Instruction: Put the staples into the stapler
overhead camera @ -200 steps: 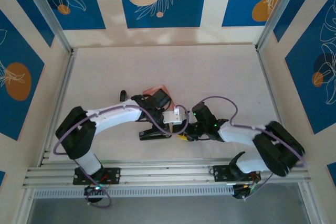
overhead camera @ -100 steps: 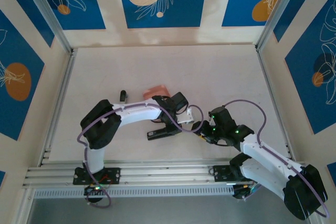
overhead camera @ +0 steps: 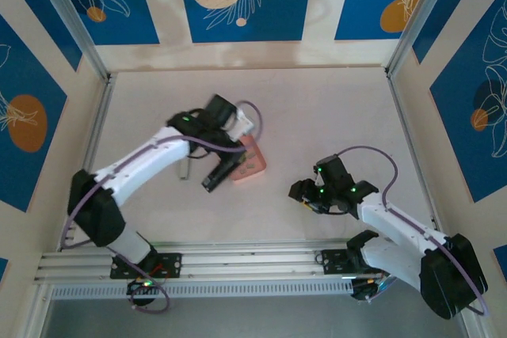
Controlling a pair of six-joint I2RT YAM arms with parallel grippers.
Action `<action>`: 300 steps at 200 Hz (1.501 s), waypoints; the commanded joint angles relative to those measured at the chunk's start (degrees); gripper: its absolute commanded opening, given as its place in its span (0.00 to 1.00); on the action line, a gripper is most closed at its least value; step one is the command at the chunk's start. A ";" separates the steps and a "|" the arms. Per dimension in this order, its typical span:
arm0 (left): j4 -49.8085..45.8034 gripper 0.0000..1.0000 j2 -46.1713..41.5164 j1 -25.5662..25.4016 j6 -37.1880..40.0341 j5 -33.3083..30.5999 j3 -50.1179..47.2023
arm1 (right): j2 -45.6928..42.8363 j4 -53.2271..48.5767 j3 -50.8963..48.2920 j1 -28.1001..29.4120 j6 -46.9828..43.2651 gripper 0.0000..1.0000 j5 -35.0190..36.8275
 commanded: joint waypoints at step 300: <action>111.55 1.00 -4.33 31.96 -0.19 -10.50 -67.85 | 20.21 48.20 3.94 -24.46 -48.98 0.99 10.39</action>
